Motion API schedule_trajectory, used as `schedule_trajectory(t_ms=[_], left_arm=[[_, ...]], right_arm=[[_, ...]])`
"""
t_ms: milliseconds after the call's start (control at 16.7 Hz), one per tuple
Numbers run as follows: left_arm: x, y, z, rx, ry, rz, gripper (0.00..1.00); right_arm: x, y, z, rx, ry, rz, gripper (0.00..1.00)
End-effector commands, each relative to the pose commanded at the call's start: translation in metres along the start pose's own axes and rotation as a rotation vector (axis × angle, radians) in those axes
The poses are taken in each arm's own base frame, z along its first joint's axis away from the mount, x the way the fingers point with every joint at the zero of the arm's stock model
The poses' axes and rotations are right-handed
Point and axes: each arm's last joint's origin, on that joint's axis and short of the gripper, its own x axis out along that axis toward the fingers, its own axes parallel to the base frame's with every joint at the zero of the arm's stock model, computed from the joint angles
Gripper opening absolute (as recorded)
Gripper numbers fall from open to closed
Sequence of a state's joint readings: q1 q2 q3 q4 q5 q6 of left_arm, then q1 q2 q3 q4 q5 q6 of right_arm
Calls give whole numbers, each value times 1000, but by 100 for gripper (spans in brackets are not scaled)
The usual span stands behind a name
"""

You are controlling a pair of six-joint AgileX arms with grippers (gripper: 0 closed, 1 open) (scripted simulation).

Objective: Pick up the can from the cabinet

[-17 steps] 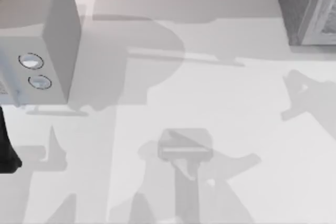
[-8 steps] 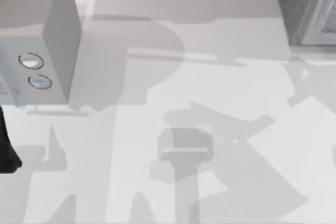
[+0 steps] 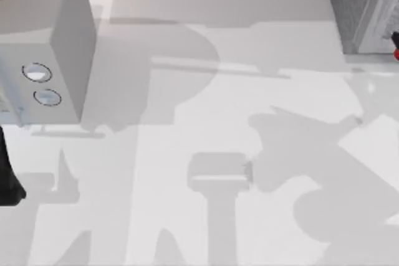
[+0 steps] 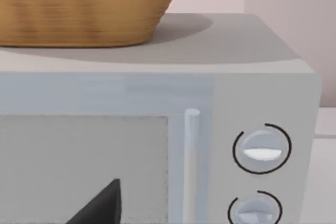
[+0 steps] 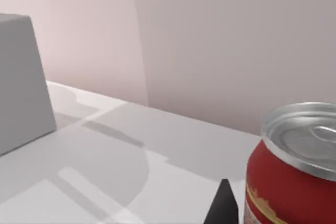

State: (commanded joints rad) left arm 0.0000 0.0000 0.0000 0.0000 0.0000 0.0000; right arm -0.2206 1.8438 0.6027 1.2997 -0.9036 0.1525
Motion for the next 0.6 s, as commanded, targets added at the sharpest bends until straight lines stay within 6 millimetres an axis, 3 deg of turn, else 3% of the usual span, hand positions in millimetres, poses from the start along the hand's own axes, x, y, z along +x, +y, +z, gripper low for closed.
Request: schedule_trajectory(t_ms=[600], left_arm=[[0, 0, 0, 0, 0, 0, 100]], right_arm=[[-20, -52, -71, -51, 23, 62, 0]])
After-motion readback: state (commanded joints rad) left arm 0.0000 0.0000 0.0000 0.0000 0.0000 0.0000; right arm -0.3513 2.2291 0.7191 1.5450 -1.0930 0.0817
